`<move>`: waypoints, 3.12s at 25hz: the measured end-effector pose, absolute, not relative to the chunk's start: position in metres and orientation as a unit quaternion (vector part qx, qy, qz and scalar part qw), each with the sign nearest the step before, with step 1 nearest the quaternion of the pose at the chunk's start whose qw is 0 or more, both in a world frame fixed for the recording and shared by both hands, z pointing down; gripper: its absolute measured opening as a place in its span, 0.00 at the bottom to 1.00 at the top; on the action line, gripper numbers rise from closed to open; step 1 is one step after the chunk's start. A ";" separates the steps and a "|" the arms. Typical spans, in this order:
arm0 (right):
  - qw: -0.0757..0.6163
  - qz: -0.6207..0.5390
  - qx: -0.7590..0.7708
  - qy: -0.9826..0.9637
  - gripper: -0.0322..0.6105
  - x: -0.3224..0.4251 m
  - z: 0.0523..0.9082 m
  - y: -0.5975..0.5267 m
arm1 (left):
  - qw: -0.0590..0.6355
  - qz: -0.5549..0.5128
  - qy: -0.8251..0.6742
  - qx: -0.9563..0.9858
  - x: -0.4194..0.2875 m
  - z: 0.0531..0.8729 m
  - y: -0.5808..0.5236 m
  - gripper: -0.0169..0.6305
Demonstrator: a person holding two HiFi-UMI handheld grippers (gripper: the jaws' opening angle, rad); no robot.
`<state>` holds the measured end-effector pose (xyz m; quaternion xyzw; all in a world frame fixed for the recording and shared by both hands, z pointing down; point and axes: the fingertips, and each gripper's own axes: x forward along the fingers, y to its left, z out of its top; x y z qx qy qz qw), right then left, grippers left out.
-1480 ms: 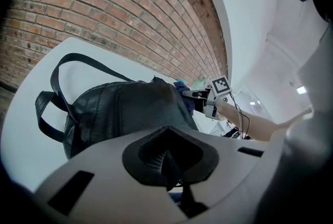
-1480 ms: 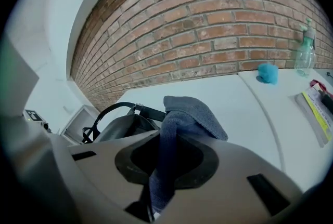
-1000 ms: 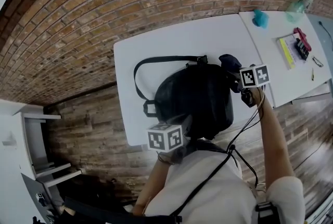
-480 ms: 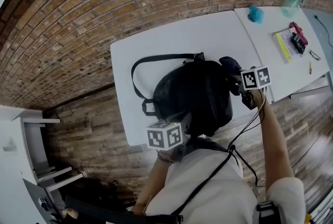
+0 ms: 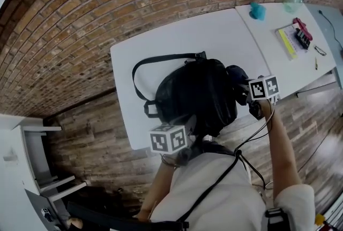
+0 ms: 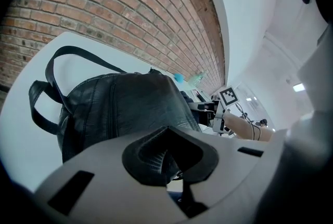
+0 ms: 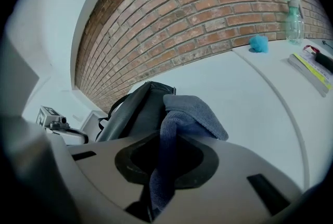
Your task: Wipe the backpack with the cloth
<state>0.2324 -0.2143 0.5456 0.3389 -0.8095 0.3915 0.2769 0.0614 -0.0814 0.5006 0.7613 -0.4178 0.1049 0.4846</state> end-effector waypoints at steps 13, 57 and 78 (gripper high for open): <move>0.263 0.416 0.343 -0.800 0.14 0.246 0.553 -0.166 | 0.482 0.101 -0.415 0.766 0.066 0.499 -0.071 0.03; 0.226 0.444 0.348 -0.794 0.14 0.272 0.547 -0.116 | 0.478 0.099 -0.414 0.768 0.074 0.497 -0.069 0.03; 0.330 0.234 0.321 -0.856 0.14 0.198 0.509 -0.278 | 0.476 0.097 -0.424 0.764 0.063 0.491 -0.075 0.03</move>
